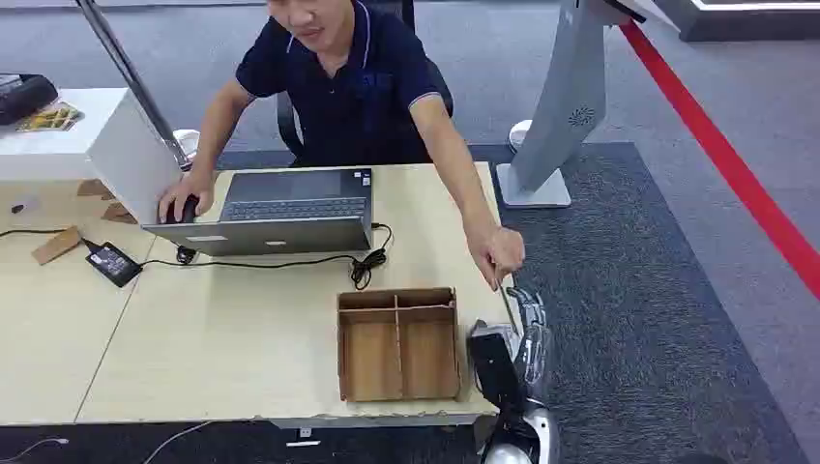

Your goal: Pass the card to the sensor for recognition and then transmit it.

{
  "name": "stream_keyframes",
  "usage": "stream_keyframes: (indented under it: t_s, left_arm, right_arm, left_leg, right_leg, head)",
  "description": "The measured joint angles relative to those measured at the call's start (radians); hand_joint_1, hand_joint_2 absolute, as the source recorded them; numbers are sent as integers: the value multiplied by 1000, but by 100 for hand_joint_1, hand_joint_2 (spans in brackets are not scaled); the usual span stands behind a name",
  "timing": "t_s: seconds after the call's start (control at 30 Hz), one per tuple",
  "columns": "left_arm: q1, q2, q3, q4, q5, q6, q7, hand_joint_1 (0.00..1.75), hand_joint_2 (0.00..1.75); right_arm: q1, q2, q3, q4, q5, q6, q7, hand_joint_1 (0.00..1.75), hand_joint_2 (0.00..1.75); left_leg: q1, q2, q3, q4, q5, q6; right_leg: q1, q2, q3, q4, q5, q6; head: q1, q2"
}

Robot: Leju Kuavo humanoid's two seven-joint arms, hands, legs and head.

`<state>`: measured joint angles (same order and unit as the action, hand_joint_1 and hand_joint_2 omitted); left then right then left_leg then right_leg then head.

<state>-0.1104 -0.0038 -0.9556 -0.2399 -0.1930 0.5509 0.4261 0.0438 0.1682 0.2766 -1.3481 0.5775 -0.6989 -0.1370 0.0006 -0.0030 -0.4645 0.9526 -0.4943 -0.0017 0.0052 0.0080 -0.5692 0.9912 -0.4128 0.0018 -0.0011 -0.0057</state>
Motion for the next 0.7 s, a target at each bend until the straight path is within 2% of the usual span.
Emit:
stream_keyframes:
  t_s: [0.7]
  left_arm:
    - [0, 0, 0, 0, -2, 0, 0, 0, 0]
  right_arm:
    - [1, 2, -1, 0, -10, 0, -10, 175, 175]
  left_leg:
    - [0, 0, 0, 0, 0, 0]
  right_leg:
    - [0, 0, 0, 0, 0, 0]
  head:
    - [0, 0]
